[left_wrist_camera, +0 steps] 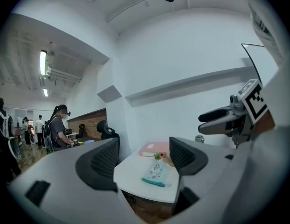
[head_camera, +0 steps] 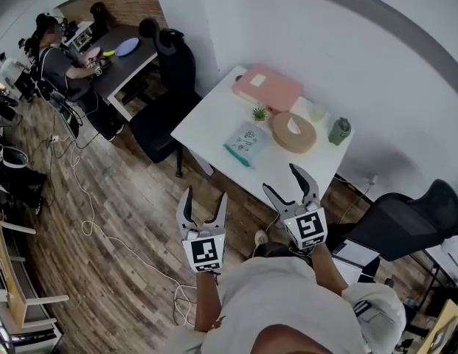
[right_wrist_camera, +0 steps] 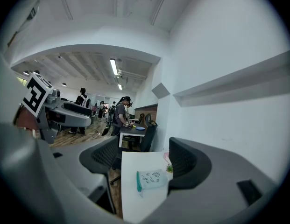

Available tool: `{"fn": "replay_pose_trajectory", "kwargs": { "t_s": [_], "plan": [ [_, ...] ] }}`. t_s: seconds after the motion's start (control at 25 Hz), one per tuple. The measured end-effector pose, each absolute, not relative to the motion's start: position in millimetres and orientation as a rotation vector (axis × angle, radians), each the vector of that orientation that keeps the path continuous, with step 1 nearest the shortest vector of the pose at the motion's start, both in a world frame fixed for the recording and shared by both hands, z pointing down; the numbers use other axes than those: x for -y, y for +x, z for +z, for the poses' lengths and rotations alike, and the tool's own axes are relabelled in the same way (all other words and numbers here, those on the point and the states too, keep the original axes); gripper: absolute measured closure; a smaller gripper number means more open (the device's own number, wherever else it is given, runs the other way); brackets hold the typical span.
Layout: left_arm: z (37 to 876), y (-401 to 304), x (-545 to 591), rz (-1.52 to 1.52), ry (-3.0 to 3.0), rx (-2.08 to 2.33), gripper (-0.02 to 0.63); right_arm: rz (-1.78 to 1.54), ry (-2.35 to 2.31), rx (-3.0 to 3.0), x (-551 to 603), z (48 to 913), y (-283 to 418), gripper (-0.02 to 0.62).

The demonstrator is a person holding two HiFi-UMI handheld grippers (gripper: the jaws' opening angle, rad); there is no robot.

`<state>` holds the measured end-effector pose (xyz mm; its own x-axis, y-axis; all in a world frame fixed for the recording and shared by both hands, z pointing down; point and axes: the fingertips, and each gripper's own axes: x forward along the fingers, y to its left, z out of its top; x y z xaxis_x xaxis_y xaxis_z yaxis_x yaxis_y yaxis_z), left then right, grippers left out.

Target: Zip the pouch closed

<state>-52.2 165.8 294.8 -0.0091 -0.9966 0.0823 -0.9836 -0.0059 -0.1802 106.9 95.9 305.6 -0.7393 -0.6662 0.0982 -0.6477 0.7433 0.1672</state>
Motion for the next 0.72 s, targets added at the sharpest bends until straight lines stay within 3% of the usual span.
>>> {"fn": "replay_pose_trajectory", "kwargs": {
  "t_s": [0.72],
  "plan": [
    [295.4, -51.8, -49.4, -0.354, -2.148, -2.166, 0.265, -0.132, 1.025, 2.809, 20.2, 310.8, 99.3, 0.25]
  ]
}}
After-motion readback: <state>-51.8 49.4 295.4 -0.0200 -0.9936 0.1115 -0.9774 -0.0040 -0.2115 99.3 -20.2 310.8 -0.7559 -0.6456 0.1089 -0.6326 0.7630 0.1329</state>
